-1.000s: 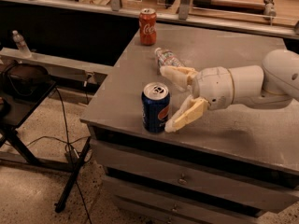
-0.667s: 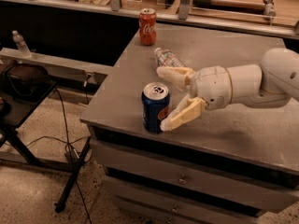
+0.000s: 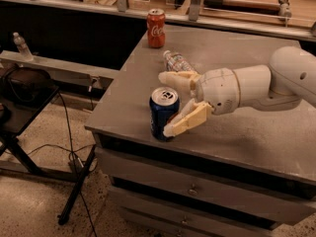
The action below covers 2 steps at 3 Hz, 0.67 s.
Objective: Move pepsi can near coke can
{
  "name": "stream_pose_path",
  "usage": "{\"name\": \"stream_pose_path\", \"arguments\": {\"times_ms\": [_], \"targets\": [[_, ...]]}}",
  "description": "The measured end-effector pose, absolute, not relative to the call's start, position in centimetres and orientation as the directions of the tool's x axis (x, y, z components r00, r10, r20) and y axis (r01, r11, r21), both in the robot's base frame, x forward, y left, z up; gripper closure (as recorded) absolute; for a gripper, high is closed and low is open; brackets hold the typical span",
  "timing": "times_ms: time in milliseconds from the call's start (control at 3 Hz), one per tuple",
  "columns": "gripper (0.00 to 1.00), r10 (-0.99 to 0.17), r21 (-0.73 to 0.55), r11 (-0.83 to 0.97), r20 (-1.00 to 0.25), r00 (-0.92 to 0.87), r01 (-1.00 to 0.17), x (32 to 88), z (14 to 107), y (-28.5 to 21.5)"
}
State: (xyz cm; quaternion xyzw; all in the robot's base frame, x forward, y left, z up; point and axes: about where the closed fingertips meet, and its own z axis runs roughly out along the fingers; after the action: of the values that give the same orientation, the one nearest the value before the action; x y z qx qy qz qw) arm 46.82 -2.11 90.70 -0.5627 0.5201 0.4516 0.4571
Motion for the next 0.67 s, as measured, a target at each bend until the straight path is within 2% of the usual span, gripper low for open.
{"name": "stream_pose_path", "arguments": {"times_ms": [333,667], "targets": [[0.26,-0.179,-0.039,-0.053,-0.983,0.048,-0.998,46.83,90.55,-1.94],[0.37,-0.183,-0.035,-0.058,-0.982,0.045,-0.998,46.86,90.43,-1.97]]}}
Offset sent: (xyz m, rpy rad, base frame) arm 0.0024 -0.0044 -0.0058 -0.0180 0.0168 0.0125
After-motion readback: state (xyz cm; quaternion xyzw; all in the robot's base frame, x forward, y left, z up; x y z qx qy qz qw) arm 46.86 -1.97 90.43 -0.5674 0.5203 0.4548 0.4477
